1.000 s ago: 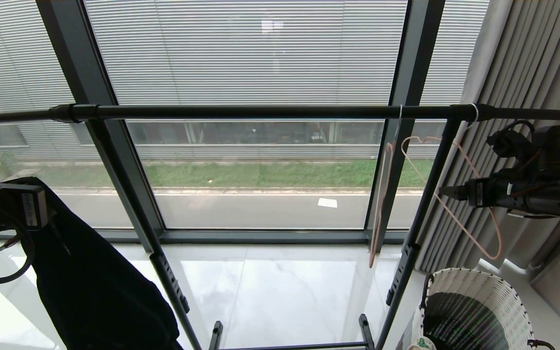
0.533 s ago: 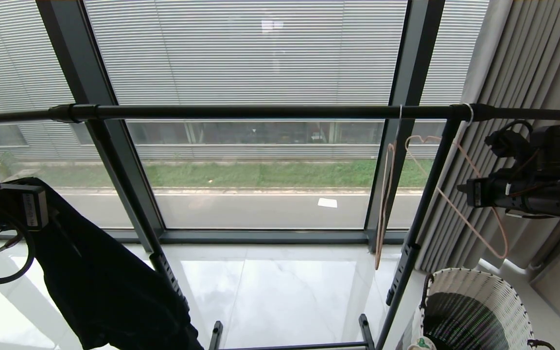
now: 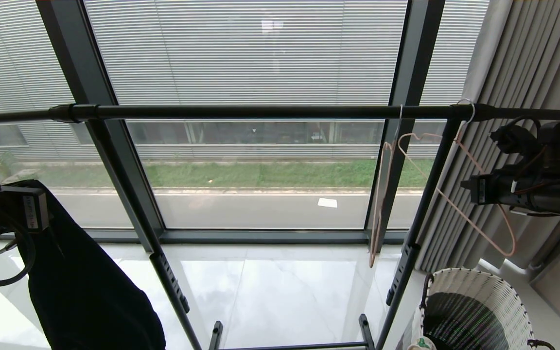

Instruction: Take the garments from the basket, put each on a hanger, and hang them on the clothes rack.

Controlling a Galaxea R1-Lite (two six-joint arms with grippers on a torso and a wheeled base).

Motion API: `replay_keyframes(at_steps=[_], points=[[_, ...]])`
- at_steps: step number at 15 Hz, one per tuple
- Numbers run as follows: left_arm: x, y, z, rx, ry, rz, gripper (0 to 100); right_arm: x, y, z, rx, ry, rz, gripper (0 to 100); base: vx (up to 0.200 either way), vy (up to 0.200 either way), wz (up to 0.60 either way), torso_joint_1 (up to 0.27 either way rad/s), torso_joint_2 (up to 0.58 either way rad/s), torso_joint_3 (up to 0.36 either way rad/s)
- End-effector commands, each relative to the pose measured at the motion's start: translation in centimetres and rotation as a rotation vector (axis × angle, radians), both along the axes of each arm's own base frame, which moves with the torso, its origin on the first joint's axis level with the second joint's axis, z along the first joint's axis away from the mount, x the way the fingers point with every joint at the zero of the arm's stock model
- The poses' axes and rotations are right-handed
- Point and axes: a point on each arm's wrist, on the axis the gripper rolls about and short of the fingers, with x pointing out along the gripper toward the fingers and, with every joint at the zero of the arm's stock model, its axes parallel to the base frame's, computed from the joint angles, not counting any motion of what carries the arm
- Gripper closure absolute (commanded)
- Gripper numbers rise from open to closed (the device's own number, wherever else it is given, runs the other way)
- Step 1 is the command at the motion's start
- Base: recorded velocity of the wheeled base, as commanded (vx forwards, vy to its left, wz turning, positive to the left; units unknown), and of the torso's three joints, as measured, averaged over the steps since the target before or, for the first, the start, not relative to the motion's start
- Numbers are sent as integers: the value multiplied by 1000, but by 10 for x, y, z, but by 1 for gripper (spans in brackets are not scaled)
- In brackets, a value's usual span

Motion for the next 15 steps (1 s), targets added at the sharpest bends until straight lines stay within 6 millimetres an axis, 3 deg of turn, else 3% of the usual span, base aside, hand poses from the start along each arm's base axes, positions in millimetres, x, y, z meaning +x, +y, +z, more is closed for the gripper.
replay_keyframes(at_steps=[1,5,10,15], points=[[-1,0,0,0,-1,1,100,-7,-1,11,3,-37,0,100,0,0,0,0,0,0],[-2,0,1,2,-5,1,100,-19,-4,21,5,-68,-9,100,0,0,0,0,0,0],[-2,1,2,2,-10,8,100,-35,-11,25,24,-85,-142,100,0,0,0,0,0,0],[-3,1,3,3,-13,8,100,-67,-13,29,25,-105,-136,100,0,0,0,0,0,0]])
